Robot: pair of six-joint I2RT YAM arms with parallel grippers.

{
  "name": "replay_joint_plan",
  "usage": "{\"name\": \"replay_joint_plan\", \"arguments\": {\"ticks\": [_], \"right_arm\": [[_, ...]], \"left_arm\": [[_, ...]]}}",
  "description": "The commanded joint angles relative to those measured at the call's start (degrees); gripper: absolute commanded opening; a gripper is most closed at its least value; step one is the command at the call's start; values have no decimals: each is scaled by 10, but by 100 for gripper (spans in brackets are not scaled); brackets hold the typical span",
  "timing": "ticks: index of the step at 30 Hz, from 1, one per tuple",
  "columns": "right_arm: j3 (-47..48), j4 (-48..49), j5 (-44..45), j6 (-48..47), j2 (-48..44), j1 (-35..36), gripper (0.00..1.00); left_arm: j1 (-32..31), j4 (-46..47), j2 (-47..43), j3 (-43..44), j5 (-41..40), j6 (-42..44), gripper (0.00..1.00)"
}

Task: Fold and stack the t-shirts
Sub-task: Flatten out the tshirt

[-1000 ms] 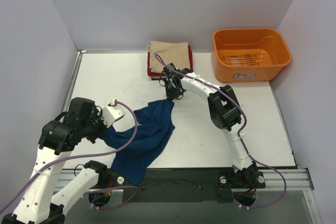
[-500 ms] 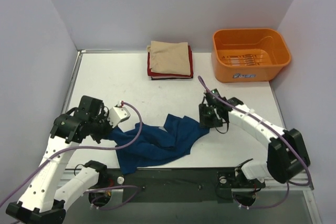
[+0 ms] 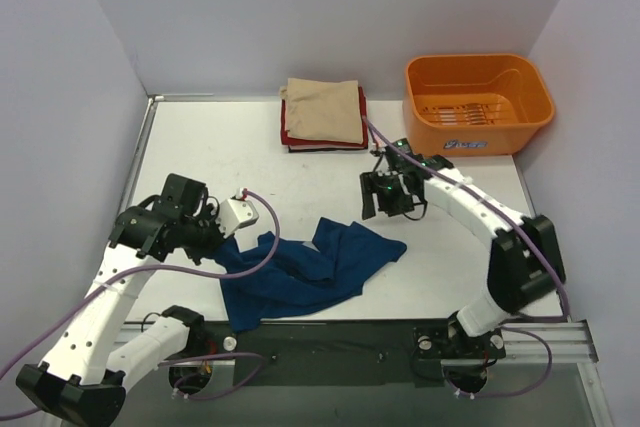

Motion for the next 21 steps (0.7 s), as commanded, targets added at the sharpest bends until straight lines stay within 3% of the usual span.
{"name": "replay_joint_plan", "arguments": {"ticks": [1, 6, 8, 9, 13, 17, 21], "right_arm": [[77, -8, -95, -61, 116, 26, 65], [145, -6, -134, -72, 225, 27, 62], [156, -10, -155, -70, 248, 23, 51], [157, -13, -165, -67, 250, 22, 39], [130, -13, -209, -52, 230, 19, 19], [102, -23, -209, -42, 214, 7, 6], [101, -29, -196, -40, 193, -12, 0]], "left_arm": [[-2, 24, -9, -5, 8, 3, 0], [-2, 21, -13, -6, -2, 0, 0], [-1, 19, -16, -5, -3, -1, 0], [-2, 16, -17, -4, -4, 0, 0], [-1, 12, -24, -5, -24, 4, 0], [-1, 14, -23, -6, -34, 6, 0], [0, 15, -20, -2, -43, 10, 0]]}}
